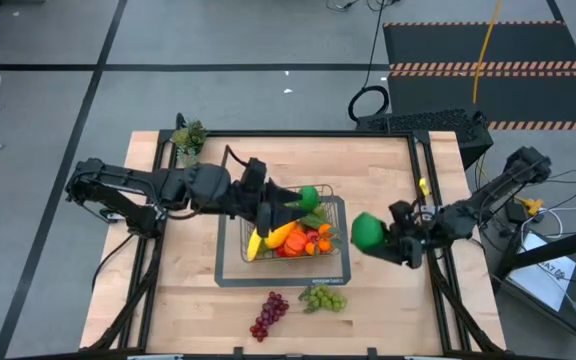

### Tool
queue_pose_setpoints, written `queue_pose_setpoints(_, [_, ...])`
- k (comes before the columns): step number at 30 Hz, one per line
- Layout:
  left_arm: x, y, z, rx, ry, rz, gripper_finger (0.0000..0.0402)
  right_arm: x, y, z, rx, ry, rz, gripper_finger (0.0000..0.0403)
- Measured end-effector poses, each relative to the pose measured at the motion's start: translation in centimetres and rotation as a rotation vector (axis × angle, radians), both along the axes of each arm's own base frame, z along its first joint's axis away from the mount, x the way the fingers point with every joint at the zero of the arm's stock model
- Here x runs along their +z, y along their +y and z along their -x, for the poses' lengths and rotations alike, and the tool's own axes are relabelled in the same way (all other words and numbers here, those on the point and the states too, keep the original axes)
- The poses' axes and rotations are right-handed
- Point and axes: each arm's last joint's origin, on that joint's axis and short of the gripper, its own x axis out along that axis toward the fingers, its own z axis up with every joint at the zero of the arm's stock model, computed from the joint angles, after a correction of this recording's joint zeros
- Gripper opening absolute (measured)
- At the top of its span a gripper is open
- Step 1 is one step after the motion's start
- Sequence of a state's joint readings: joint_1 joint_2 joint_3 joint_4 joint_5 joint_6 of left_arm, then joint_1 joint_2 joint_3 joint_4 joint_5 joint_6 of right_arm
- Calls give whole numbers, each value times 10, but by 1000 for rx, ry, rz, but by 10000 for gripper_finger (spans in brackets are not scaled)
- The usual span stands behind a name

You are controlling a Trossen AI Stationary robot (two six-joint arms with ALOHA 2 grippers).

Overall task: Build produce basket
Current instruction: Put the lime into the gold wire basket

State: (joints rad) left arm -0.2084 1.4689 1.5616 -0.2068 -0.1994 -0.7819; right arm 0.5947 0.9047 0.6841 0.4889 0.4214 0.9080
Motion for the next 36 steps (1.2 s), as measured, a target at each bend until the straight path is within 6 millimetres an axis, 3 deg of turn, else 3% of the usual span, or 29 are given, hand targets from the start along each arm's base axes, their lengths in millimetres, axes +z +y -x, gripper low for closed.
queue_pose_setpoints(5, [5, 1, -2, -23, -55, 8, 340, 30, -9, -3, -83, -92, 132, 293])
queue_pose_setpoints(10, [11, 2, -3, -33, -126, 16, 342, 51, -17, -6, -140, -75, 232, 293])
queue_pose_setpoints(18, [19, 10, -4, -16, -208, 4, 396, 74, -26, -19, -206, 5, 378, 293])
queue_pose_setpoints(23, [17, 18, -7, 11, -198, -30, 391, 80, -29, -32, -198, 14, 439, 293])
queue_pose_setpoints(36, [-5, 28, -35, 12, -165, -48, 391, 68, -37, -53, -153, 65, 391, 293])
